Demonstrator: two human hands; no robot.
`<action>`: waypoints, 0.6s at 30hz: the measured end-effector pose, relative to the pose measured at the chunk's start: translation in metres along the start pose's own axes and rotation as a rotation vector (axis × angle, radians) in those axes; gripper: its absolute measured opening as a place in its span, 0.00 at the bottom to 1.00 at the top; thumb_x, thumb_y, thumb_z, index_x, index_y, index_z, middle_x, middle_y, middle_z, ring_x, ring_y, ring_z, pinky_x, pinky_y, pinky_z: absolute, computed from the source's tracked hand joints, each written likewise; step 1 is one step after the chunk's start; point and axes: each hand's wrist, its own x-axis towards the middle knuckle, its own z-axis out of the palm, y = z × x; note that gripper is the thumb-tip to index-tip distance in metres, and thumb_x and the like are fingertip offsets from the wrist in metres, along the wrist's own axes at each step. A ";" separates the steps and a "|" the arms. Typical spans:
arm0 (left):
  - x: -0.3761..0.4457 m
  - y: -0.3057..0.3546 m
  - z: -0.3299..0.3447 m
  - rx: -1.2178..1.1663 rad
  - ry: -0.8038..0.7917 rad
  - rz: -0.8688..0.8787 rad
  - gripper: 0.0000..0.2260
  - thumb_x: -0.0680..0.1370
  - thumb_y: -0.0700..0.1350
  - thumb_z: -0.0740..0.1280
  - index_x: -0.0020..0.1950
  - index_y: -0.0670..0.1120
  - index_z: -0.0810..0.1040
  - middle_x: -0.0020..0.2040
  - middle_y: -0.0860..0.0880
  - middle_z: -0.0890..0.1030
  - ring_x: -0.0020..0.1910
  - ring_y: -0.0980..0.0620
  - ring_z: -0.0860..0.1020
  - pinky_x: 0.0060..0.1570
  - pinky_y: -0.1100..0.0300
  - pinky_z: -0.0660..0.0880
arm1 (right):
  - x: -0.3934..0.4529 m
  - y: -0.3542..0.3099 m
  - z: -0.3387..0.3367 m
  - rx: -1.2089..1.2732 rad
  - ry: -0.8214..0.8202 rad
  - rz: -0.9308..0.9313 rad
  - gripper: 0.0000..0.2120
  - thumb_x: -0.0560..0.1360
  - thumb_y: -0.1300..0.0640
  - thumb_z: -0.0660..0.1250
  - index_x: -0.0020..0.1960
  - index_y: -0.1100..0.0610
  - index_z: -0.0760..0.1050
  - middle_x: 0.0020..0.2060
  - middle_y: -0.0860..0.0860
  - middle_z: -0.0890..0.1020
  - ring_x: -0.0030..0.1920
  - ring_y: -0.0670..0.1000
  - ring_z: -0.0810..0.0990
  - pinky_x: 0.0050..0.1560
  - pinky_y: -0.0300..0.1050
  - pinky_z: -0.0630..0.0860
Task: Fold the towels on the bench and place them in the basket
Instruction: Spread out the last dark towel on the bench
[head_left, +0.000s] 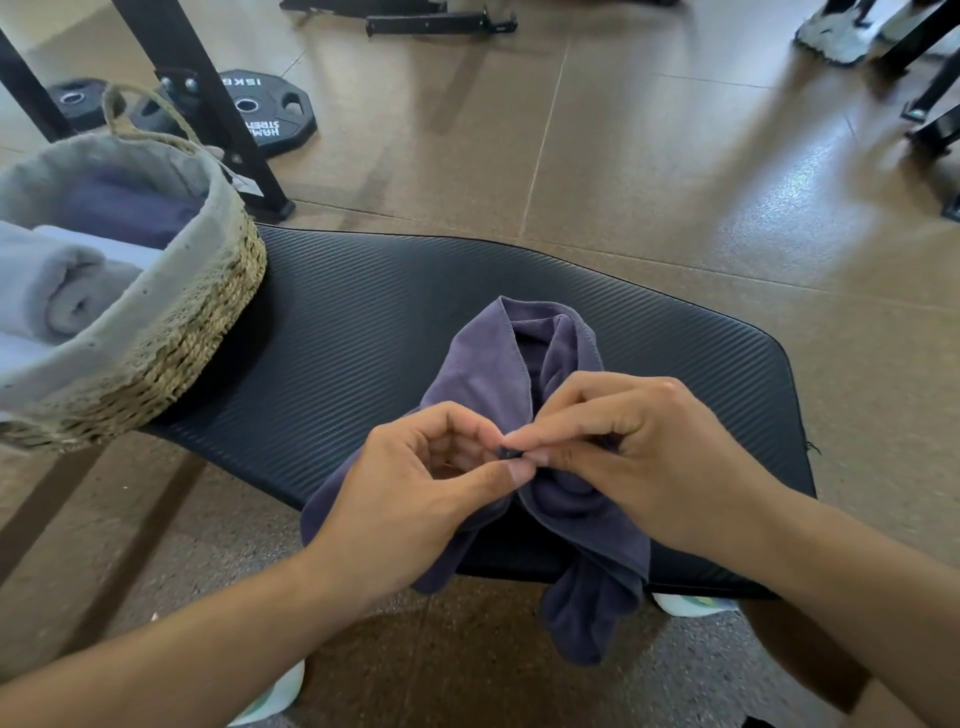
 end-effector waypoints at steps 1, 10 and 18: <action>0.000 0.001 0.001 -0.002 -0.008 -0.005 0.06 0.68 0.46 0.78 0.41 0.53 0.84 0.39 0.46 0.86 0.41 0.53 0.83 0.44 0.61 0.78 | 0.000 0.000 0.000 0.003 0.001 0.001 0.08 0.74 0.55 0.75 0.51 0.47 0.88 0.42 0.41 0.84 0.44 0.45 0.84 0.46 0.39 0.79; -0.001 0.004 0.001 -0.032 -0.021 0.002 0.07 0.66 0.42 0.78 0.39 0.51 0.84 0.40 0.45 0.87 0.42 0.53 0.85 0.42 0.66 0.78 | 0.001 -0.001 -0.003 -0.007 0.018 -0.019 0.08 0.72 0.55 0.77 0.51 0.45 0.87 0.42 0.40 0.86 0.44 0.44 0.85 0.46 0.45 0.82; 0.000 0.002 0.000 -0.010 -0.019 -0.002 0.07 0.64 0.45 0.79 0.39 0.53 0.85 0.40 0.46 0.87 0.41 0.52 0.85 0.44 0.63 0.79 | 0.000 0.000 -0.004 -0.051 0.005 -0.020 0.09 0.72 0.52 0.78 0.51 0.44 0.87 0.40 0.42 0.85 0.40 0.47 0.83 0.41 0.39 0.78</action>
